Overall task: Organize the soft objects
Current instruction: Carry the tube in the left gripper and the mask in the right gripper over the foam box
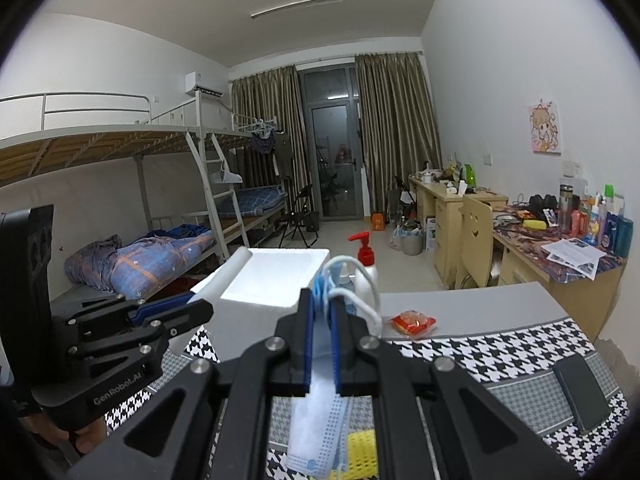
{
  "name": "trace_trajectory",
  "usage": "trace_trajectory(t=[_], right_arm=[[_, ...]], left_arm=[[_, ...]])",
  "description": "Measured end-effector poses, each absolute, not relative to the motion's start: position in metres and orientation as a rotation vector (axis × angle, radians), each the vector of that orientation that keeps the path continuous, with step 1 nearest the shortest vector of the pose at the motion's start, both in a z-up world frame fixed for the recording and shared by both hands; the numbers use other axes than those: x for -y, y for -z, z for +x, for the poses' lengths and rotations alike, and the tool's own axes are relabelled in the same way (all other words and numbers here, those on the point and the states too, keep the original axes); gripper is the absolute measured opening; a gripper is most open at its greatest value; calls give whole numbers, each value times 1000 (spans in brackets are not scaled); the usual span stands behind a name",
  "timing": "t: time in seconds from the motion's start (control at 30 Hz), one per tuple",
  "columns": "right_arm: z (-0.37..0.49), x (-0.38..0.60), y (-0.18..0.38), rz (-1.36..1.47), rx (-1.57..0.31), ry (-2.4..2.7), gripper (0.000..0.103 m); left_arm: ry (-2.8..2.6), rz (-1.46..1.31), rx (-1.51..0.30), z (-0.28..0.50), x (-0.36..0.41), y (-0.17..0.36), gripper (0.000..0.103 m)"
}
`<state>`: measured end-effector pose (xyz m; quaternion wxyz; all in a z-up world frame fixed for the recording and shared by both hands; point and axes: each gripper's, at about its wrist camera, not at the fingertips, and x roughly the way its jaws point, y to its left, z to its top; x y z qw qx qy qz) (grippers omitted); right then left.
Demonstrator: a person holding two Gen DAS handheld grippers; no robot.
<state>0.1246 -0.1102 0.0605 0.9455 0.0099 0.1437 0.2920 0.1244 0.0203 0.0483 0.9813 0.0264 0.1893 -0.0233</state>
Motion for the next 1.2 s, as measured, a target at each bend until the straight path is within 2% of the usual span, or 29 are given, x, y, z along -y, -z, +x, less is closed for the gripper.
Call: trace_trajectory(t=[1.2], right_arm=[[174,72,-100,2,-276,-645,10]], left_arm=[[-86,24,-363,194,-66,-73,14]])
